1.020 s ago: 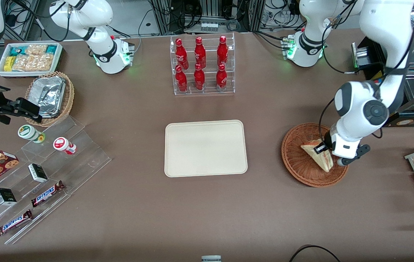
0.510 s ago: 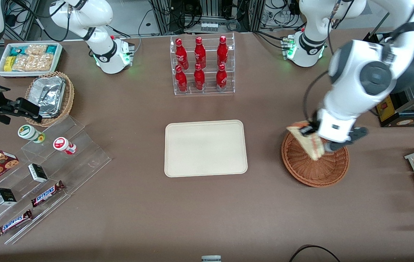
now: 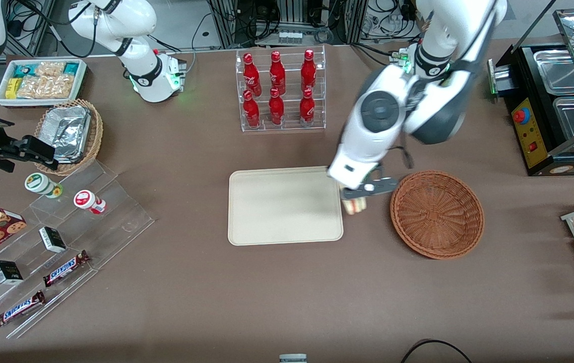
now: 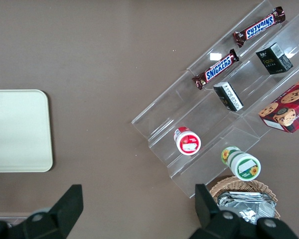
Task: Place sandwich from basket to tray
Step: 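Lift the sandwich and carry it over the cream tray, then lower the sandwich onto the tray and open the left gripper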
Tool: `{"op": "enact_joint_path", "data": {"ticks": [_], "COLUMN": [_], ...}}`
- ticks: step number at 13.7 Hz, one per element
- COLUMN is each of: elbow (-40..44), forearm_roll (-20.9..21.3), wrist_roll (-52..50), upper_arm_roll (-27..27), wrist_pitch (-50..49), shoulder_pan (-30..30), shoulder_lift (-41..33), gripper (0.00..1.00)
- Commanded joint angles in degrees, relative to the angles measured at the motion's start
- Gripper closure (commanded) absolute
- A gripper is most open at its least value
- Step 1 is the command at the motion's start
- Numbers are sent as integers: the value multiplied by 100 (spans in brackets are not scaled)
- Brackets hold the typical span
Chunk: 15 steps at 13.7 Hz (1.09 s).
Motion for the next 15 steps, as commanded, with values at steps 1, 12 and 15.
{"op": "enact_joint_path", "data": {"ticks": [1,12,15], "elbow": [817,1329,1312], "forearm_roll": [-17,273,291], "wrist_roll": [-172,-49,117], "upper_arm_roll": [90,-130,-130], "wrist_pitch": [-98,974,983], "shoulder_pan": [-481,-948,-1062], "shoulder_lift": [794,1974,2132], "gripper": [80,80,80]}}
